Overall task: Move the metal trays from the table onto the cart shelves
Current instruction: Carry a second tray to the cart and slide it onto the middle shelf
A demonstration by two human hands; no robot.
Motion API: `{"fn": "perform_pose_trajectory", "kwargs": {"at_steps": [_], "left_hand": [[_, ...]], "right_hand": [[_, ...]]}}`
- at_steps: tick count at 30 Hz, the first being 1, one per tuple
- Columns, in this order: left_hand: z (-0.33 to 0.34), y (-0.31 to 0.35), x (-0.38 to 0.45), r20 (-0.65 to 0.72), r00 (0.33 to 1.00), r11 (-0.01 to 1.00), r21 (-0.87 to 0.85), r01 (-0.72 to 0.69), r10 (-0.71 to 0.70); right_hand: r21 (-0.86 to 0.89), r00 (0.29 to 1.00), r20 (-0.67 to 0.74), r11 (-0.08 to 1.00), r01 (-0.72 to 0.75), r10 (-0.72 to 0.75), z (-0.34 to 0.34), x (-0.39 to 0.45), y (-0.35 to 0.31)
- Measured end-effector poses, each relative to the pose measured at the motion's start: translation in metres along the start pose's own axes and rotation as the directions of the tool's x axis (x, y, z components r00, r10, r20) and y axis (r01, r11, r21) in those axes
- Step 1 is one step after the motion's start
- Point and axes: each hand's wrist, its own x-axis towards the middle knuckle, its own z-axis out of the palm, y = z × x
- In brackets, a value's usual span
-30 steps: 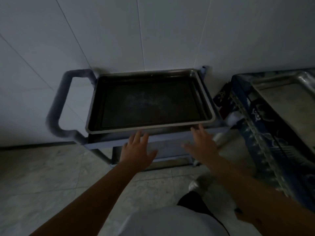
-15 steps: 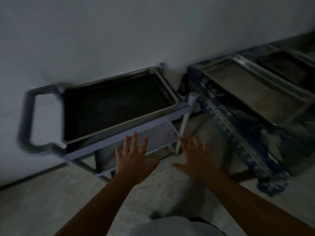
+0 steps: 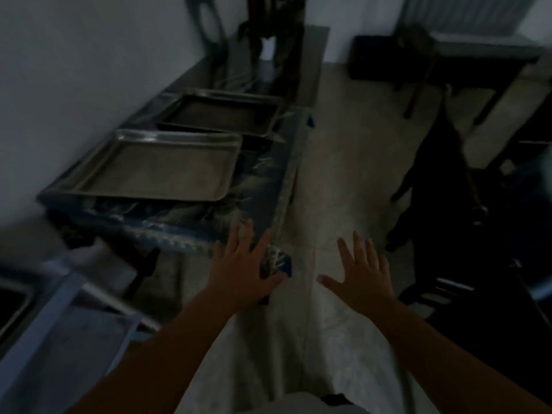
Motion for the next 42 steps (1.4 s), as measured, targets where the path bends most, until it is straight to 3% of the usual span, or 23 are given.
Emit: {"fn": "perform_pose_trajectory", "kwargs": {"at_steps": [6,11,17,22,33,42], "left_hand": [[-0.001,0.109,0.104,0.023,0.988,0.988,0.008,-0.152,0.152],[0.005,0.15,0.171,0.036,0.98,0.981,0.002,-0.196,0.196],[0.016,0.166,0.265,0.057,0.98,0.981,-0.006,-0.191,0.191],[0.018,0.163,0.388,0.056,0.979,0.981,-0.004,-0.196,0.196],[-0.032,0.181,0.61,0.194,0.965,0.979,0.062,-0.194,0.179],[-0.009,0.184,0.787,0.158,0.987,0.999,0.041,-0.029,0.022]], "right_hand": [[0.019,0.991,-0.01,0.99,-0.137,0.137,-0.033,0.046,0.094],[0.022,0.986,0.018,0.986,-0.163,0.163,-0.049,0.088,0.138],[0.028,0.986,0.065,0.988,-0.155,0.153,-0.049,0.169,0.17],[0.039,0.983,0.051,0.983,-0.18,0.178,-0.049,0.282,0.196],[0.003,0.968,0.061,0.969,-0.245,0.245,-0.072,0.492,0.262],[0.005,0.983,0.176,0.998,-0.056,0.055,-0.08,0.703,0.328]]}}
